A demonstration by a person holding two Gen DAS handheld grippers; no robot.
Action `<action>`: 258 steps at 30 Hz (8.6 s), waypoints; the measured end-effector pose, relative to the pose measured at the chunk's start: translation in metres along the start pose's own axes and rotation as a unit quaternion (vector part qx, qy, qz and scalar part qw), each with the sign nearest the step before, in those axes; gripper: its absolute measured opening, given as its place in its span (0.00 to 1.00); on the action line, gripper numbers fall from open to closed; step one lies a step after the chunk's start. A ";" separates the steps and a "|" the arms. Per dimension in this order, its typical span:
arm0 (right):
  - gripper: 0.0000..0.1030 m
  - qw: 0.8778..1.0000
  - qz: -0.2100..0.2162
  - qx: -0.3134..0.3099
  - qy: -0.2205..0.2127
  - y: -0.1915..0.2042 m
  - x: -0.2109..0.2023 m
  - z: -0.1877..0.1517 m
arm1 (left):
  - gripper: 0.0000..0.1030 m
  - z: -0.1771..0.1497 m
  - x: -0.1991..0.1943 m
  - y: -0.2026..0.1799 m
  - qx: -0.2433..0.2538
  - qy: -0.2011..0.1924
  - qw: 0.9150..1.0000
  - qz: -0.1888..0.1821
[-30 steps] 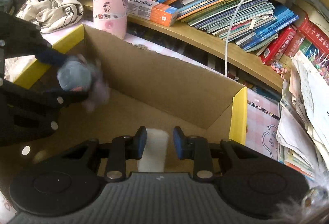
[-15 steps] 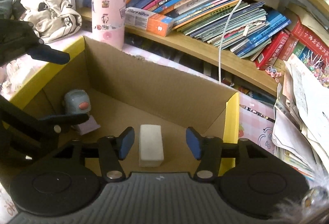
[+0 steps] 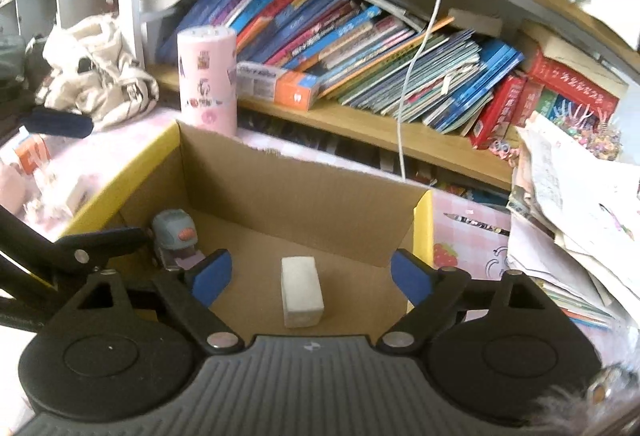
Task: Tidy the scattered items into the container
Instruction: 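Open both tools to drop the eraser and truck into the box, then withdraw both tools from the box back toward the remaining items, then grasp the pink plush pig with the left tool while the right tool grasps the bead bag, then carry the pig and bead bag in both tools over the yellow box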
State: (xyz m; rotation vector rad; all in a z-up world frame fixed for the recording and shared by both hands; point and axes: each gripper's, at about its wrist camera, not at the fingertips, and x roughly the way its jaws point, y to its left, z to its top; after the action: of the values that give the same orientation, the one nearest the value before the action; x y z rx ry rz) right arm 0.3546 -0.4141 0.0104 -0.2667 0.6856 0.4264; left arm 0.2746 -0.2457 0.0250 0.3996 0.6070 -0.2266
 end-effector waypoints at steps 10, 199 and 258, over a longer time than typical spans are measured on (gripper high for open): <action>0.97 0.999 -0.030 0.024 -0.033 0.011 -0.043 -0.010 | 0.95 -0.015 -0.044 0.016 -0.045 -0.034 0.998 -0.009; 0.10 0.989 0.111 0.092 0.028 0.316 -0.025 -0.019 | 0.41 -0.252 -0.149 0.215 -0.261 0.004 0.965 -0.018; 0.10 0.984 -0.012 0.176 0.008 0.277 -0.149 -0.099 | 0.40 -0.229 -0.187 0.148 -0.163 -0.036 0.973 -0.158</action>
State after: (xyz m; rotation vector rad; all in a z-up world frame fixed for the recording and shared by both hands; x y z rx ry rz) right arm 0.0678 -0.2505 0.0077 0.0558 0.7594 0.2729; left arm 0.0564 0.0023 0.0090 -0.0263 0.6216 -0.4367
